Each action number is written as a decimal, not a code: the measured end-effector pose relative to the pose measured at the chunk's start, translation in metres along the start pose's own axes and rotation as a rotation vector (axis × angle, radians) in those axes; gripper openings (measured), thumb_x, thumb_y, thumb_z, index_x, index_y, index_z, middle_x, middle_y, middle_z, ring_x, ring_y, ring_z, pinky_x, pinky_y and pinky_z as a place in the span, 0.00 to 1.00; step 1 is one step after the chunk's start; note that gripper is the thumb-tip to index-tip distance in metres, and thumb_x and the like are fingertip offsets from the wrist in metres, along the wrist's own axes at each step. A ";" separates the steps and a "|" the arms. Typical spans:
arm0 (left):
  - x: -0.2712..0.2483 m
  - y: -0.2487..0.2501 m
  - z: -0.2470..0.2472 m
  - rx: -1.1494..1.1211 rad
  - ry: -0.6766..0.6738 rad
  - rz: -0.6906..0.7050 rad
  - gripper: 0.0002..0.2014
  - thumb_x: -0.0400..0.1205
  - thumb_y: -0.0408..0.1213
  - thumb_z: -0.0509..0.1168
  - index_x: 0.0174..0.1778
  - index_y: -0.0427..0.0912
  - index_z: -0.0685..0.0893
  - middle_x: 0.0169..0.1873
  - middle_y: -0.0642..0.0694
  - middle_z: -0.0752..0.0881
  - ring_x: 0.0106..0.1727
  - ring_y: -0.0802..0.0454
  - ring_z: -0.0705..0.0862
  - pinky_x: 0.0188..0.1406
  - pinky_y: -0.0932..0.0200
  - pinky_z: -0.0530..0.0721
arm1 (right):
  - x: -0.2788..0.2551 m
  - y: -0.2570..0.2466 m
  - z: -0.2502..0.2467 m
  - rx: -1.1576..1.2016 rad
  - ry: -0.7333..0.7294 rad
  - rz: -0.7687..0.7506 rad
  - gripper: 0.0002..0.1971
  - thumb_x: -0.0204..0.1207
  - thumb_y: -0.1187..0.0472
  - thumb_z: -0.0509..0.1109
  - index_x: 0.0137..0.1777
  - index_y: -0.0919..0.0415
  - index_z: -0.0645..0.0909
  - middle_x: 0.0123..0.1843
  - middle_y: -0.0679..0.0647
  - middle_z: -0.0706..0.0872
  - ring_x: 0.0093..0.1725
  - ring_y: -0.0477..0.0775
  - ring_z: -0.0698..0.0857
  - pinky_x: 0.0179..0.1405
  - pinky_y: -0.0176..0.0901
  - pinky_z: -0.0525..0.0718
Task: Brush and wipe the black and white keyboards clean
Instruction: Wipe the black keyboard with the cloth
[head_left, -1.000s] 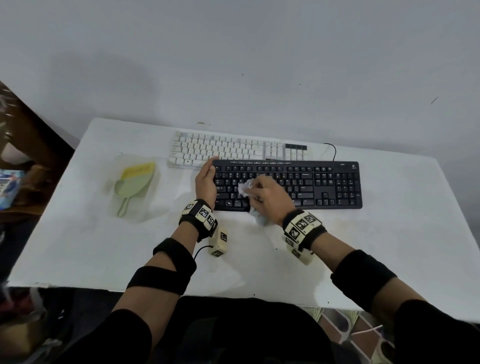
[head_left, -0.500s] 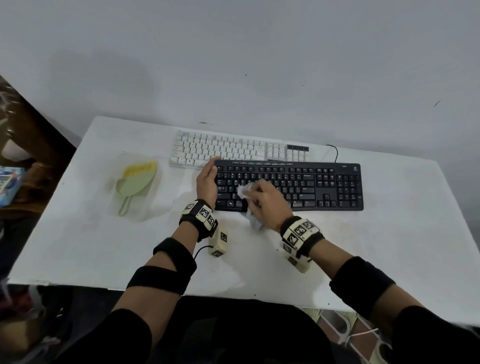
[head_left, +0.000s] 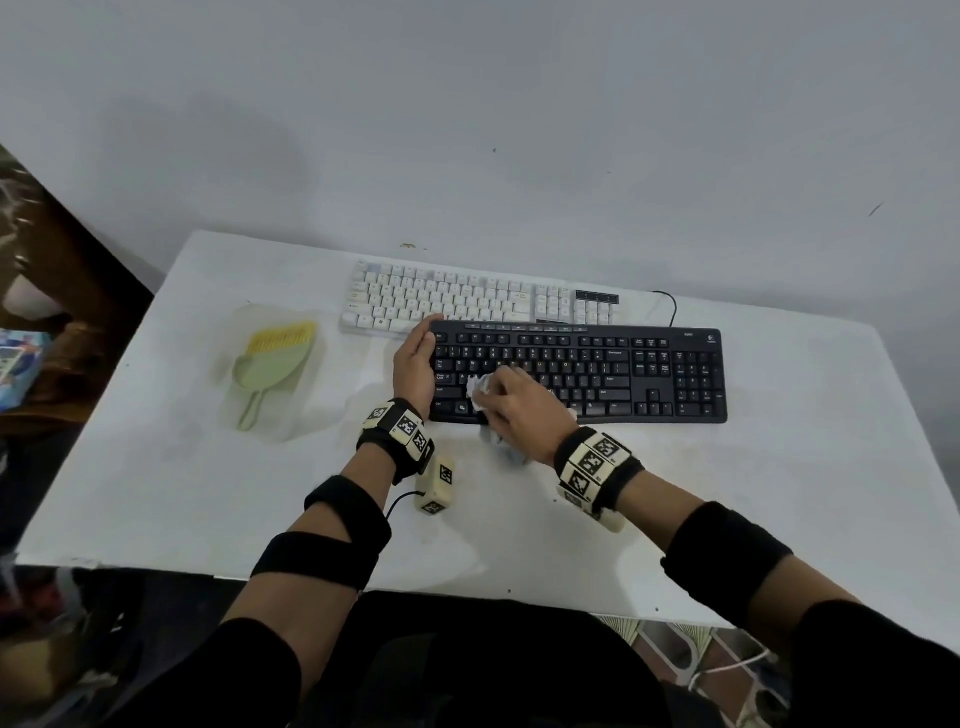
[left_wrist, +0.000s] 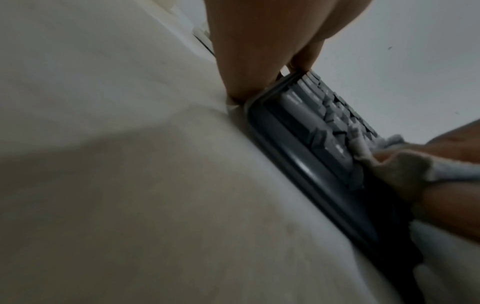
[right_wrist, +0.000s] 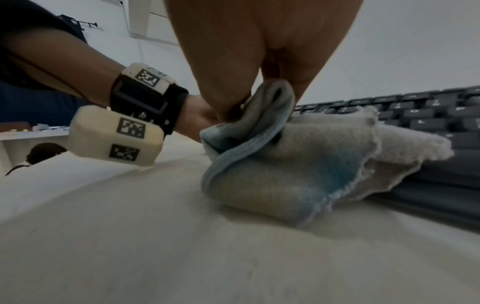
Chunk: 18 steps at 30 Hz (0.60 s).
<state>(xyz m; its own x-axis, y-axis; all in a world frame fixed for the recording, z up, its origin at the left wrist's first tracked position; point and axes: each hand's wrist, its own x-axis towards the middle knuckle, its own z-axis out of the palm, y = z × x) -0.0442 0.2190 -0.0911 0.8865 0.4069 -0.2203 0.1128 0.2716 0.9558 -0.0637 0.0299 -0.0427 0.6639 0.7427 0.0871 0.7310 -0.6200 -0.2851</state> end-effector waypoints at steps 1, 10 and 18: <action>0.000 -0.001 0.000 -0.006 -0.002 0.001 0.18 0.90 0.34 0.58 0.64 0.56 0.90 0.68 0.46 0.89 0.73 0.45 0.84 0.79 0.38 0.78 | -0.001 0.002 -0.001 0.001 -0.027 -0.010 0.11 0.83 0.61 0.69 0.61 0.61 0.88 0.49 0.57 0.80 0.49 0.56 0.78 0.44 0.52 0.87; -0.004 0.008 -0.001 -0.009 -0.017 -0.022 0.18 0.91 0.30 0.56 0.71 0.43 0.86 0.60 0.45 0.91 0.57 0.53 0.89 0.64 0.49 0.87 | 0.040 0.007 -0.022 0.042 0.186 0.256 0.09 0.81 0.63 0.74 0.59 0.65 0.88 0.51 0.60 0.81 0.52 0.61 0.79 0.50 0.54 0.87; -0.003 0.005 -0.003 -0.003 -0.019 -0.011 0.17 0.91 0.29 0.56 0.71 0.44 0.86 0.64 0.44 0.90 0.60 0.54 0.89 0.65 0.53 0.87 | 0.010 -0.006 -0.006 0.049 0.012 0.060 0.10 0.82 0.62 0.71 0.60 0.63 0.89 0.48 0.59 0.80 0.49 0.59 0.79 0.43 0.52 0.85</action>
<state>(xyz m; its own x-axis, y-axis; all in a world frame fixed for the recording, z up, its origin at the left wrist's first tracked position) -0.0471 0.2219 -0.0863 0.8936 0.3873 -0.2268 0.1212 0.2784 0.9528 -0.0605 0.0402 -0.0340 0.7087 0.7010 0.0796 0.6811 -0.6503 -0.3365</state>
